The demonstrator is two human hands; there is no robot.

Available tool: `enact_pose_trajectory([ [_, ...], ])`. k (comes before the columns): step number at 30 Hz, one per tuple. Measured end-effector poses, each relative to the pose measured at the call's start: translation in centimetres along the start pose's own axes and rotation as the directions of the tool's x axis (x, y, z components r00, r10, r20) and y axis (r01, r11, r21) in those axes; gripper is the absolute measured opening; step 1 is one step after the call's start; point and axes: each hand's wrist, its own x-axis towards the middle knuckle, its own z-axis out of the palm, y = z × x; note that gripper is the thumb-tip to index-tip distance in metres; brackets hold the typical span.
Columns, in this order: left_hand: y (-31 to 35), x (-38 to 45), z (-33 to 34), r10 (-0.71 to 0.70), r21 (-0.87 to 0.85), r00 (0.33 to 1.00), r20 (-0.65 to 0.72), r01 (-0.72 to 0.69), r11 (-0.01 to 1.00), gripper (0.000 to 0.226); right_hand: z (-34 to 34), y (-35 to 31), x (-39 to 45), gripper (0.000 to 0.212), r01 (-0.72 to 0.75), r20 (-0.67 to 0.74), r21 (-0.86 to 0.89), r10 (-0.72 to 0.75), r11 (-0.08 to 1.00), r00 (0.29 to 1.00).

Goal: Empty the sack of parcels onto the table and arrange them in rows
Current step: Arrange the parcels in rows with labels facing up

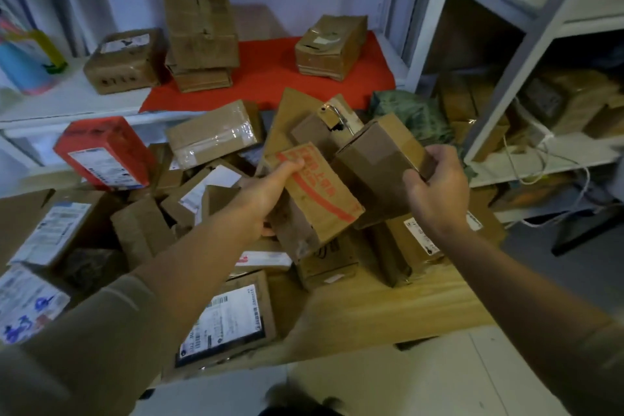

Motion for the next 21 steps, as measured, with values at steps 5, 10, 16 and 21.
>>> enact_pose_trajectory([
  [5,-1.0,0.4,3.0,-0.045,0.040,0.998,0.035,0.043,0.998,0.102,-2.1,2.0,-1.3,0.050,0.068,-0.092,0.028,-0.065,0.997,0.994],
  [10,-2.1,1.0,4.2,-0.099,0.049,0.994,0.046,0.097,0.994,0.117,-4.0,3.3,-1.9,0.053,0.363,-0.122,-0.229,-0.397,0.903,0.910],
  [16,-2.8,1.5,5.6,-0.136,0.063,0.991,0.015,0.135,0.989,0.135,-4.8,7.9,-2.0,0.053,0.475,0.074,-0.537,-0.522,0.697,0.850],
  [21,-3.6,2.1,5.8,-0.162,0.097,0.987,0.024,0.159,0.983,0.145,-3.6,11.0,-3.9,0.071,0.449,0.529,-0.618,-0.081,0.645,0.845],
])
